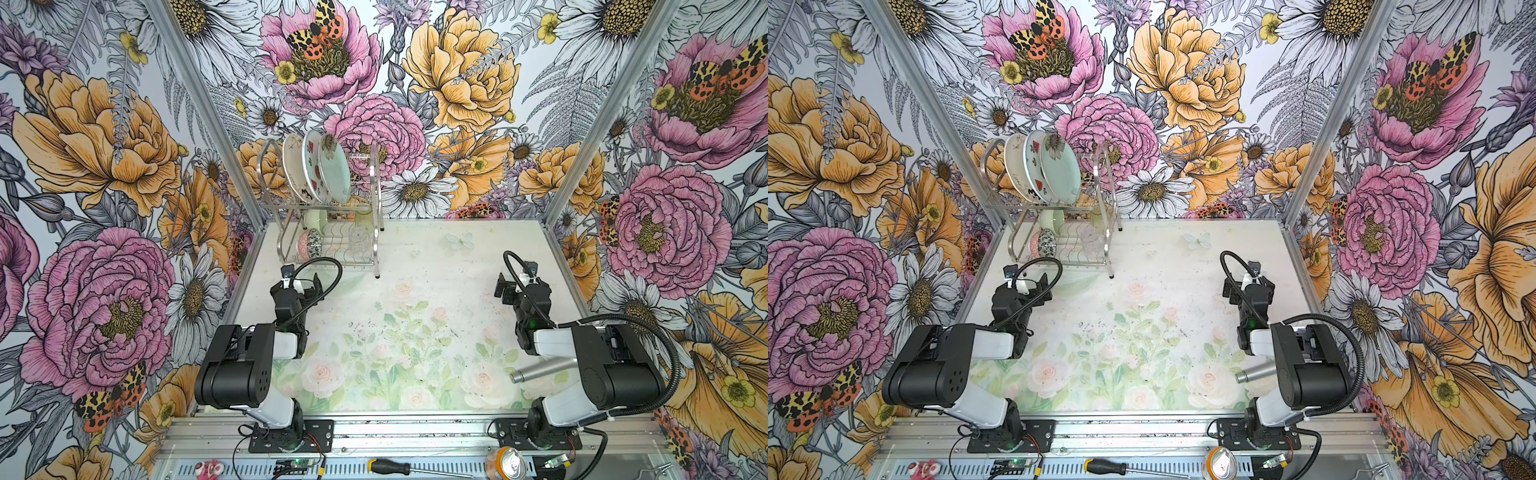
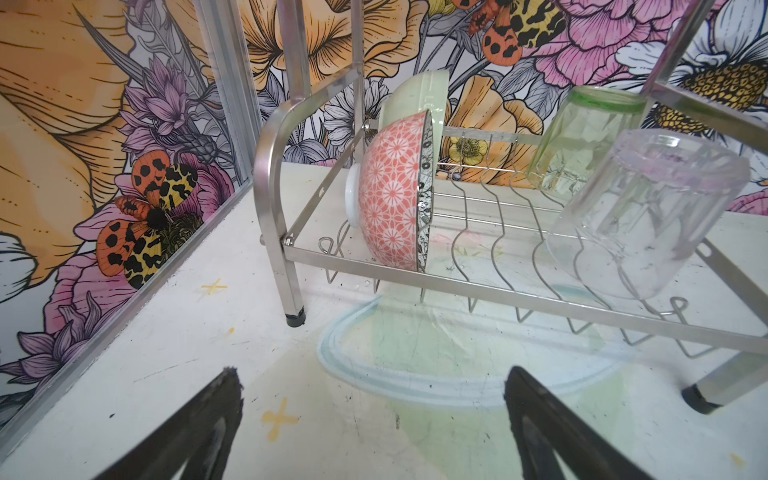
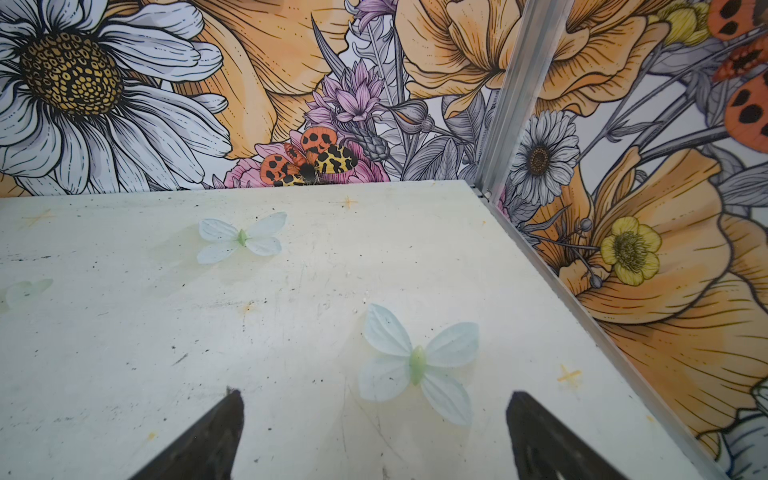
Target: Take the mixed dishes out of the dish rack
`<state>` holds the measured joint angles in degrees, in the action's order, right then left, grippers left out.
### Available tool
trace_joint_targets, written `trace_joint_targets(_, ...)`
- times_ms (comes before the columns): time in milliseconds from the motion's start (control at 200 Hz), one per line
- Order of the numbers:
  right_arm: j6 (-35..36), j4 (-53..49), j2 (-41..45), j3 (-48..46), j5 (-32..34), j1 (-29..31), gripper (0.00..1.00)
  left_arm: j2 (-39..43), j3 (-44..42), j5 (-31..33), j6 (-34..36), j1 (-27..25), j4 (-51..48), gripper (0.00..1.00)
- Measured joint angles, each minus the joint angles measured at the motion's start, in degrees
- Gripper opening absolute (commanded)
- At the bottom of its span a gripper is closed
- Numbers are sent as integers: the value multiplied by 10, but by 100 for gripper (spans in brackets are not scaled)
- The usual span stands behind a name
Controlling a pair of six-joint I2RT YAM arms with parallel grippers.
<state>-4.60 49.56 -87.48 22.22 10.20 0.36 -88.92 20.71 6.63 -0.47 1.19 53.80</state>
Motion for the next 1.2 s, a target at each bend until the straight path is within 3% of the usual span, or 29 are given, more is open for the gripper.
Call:
trace_joint_targets(595, 2, -10, 0, 0, -25, -9, 100, 9, 3, -21, 1, -1, -23, 99)
trace_joint_targets(926, 5, -125, 125, 21, 33, 28, 100, 162, 75, 125, -8, -72, -210, 99)
trace_joint_targets(1201, -61, -246, 222, 80, -2, 38, 99, 213, 169, 191, -44, -159, -379, 99)
